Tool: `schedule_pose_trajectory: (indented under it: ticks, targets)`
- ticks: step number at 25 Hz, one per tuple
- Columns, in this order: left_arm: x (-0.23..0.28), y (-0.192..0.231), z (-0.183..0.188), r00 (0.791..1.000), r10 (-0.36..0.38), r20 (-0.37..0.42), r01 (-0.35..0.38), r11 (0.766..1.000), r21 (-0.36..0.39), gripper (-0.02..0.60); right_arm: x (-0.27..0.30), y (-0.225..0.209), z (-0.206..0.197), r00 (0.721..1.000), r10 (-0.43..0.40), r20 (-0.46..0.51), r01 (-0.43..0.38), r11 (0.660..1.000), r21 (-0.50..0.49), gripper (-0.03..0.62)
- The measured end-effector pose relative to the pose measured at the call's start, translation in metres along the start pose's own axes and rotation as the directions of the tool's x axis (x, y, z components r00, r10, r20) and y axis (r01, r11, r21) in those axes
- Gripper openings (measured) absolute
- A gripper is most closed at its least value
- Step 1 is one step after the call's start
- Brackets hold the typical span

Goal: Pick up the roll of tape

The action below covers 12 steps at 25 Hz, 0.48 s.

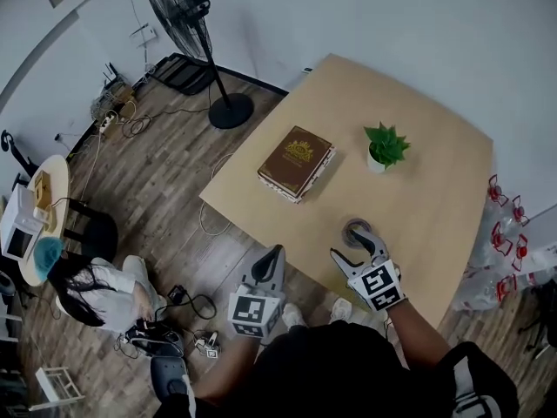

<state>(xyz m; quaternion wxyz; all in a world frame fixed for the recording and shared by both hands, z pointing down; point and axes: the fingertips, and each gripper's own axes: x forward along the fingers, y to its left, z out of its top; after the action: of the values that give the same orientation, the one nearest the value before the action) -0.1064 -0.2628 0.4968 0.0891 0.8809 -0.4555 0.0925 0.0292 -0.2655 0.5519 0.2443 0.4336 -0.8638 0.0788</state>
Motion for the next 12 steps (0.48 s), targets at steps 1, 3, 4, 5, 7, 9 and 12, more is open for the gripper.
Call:
schedule_pose_trajectory:
  ticks: [1,3,4,5,7,9,12]
  targets:
    - [0.003,-0.002,0.0,1.0,0.002,-0.001,-0.002,1.0,0.0,0.005,0.003,-0.004,-0.012,1.0,0.009,-0.029,-0.009,1.0,-0.008,0.239]
    - [0.008,-0.008,-0.002,1.0,0.009,-0.005,-0.009,1.0,-0.002,0.005,0.008,-0.011,-0.038,0.996,0.027,-0.09,-0.028,0.999,-0.015,0.266]
    - [0.01,-0.011,-0.003,1.0,0.012,-0.008,-0.012,1.0,-0.003,0.005,0.011,-0.013,-0.051,0.992,0.039,-0.123,-0.041,0.999,-0.015,0.272]
    - [0.012,-0.014,-0.005,1.0,0.014,-0.013,-0.014,1.0,-0.004,0.005,0.014,-0.014,-0.064,0.986,0.053,-0.156,-0.057,0.998,-0.016,0.281]
    - [0.016,-0.019,-0.009,1.0,0.015,-0.025,-0.016,1.0,-0.008,0.005,0.021,-0.016,-0.086,0.972,0.081,-0.22,-0.091,0.995,-0.036,0.292]
    - [0.018,-0.022,-0.013,0.999,0.021,-0.035,-0.021,1.0,-0.01,0.005,0.028,-0.02,-0.103,0.956,0.095,-0.276,-0.119,0.99,-0.073,0.304]
    - [0.018,-0.023,-0.019,0.998,0.036,-0.051,-0.036,0.999,-0.013,0.005,0.04,-0.025,-0.125,0.932,0.106,-0.346,-0.154,0.982,-0.114,0.318]
